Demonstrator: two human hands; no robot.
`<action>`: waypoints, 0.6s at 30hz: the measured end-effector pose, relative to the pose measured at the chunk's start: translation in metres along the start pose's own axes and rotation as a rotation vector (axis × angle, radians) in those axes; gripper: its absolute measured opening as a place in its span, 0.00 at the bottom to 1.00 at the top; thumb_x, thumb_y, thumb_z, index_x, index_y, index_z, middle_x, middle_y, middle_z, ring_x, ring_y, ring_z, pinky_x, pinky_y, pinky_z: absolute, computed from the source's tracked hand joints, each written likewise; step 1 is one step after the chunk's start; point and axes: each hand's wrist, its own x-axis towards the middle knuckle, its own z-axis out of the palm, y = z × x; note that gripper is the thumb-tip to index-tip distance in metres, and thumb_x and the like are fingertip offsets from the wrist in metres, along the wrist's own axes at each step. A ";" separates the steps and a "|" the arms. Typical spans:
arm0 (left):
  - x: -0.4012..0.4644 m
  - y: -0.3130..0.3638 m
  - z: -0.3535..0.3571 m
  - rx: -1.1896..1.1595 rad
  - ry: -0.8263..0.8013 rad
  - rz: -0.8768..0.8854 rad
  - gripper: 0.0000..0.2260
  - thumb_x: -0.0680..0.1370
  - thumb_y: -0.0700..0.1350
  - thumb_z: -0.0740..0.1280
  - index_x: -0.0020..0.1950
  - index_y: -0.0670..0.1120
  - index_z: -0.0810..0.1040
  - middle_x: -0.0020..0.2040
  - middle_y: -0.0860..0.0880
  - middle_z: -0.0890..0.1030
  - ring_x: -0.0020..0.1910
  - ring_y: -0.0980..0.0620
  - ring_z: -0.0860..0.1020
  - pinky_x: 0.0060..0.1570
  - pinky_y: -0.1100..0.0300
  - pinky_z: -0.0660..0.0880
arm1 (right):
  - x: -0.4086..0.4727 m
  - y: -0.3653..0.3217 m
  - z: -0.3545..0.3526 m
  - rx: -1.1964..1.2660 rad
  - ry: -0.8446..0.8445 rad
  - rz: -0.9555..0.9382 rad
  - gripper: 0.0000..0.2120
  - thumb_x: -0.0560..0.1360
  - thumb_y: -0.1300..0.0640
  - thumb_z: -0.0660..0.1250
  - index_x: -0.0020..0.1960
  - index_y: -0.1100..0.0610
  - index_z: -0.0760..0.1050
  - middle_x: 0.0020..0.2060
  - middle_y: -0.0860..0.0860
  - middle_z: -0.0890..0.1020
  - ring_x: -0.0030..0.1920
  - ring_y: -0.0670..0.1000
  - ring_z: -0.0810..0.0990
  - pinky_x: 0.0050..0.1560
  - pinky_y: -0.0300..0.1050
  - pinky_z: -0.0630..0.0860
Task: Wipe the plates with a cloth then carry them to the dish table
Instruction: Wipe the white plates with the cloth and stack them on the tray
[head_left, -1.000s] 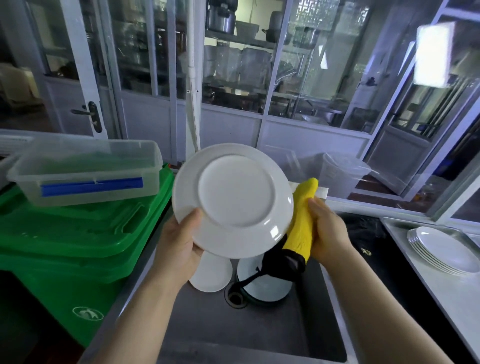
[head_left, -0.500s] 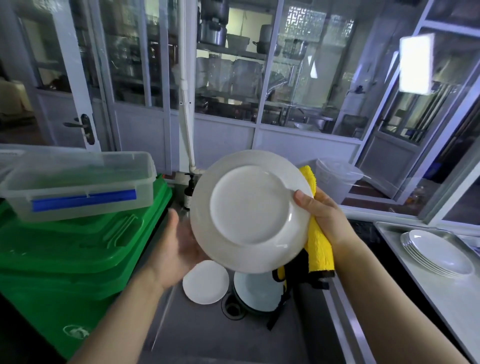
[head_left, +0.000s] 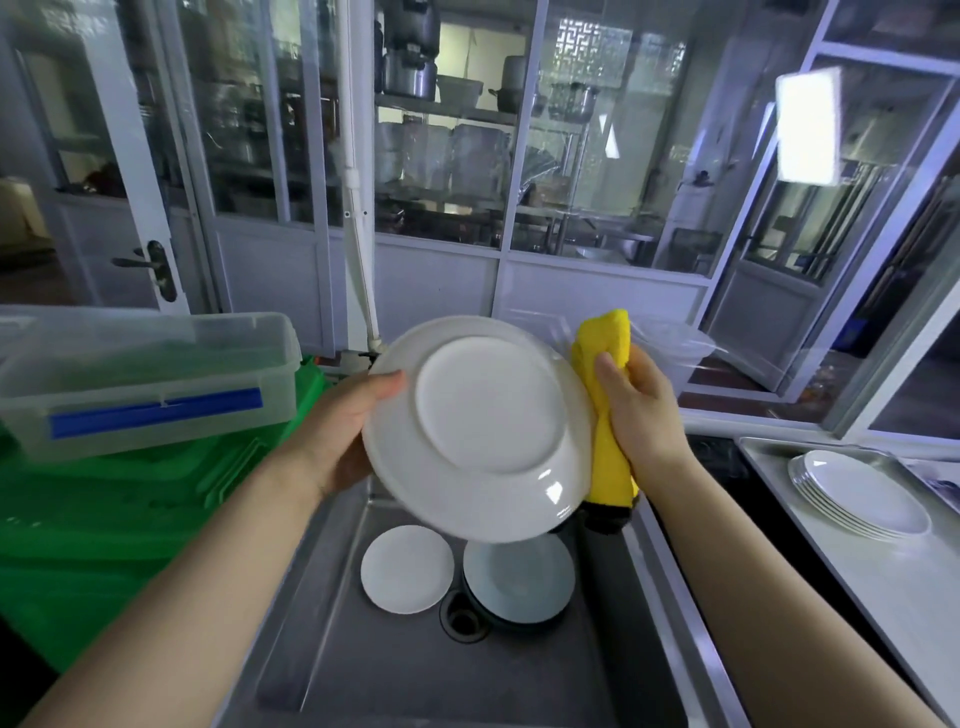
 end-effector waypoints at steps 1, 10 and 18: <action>0.001 -0.001 0.004 -0.021 0.035 0.026 0.10 0.75 0.46 0.61 0.54 0.46 0.78 0.42 0.46 0.85 0.41 0.49 0.83 0.41 0.57 0.79 | 0.000 0.002 0.002 -0.131 -0.020 -0.106 0.08 0.80 0.57 0.61 0.51 0.60 0.77 0.43 0.49 0.77 0.48 0.50 0.74 0.43 0.40 0.68; 0.012 -0.007 0.037 -0.173 0.315 0.306 0.04 0.75 0.45 0.67 0.49 0.49 0.76 0.36 0.56 0.84 0.36 0.58 0.83 0.27 0.64 0.76 | -0.014 -0.003 0.024 -0.529 -0.032 -0.362 0.27 0.73 0.56 0.51 0.71 0.51 0.69 0.67 0.57 0.68 0.61 0.60 0.65 0.58 0.34 0.53; 0.018 -0.019 0.059 0.013 0.484 0.407 0.07 0.69 0.53 0.66 0.42 0.59 0.84 0.42 0.52 0.86 0.48 0.45 0.83 0.53 0.36 0.77 | -0.046 -0.018 0.056 -0.504 -0.121 -0.590 0.23 0.74 0.56 0.64 0.69 0.51 0.72 0.65 0.55 0.73 0.61 0.58 0.70 0.63 0.51 0.66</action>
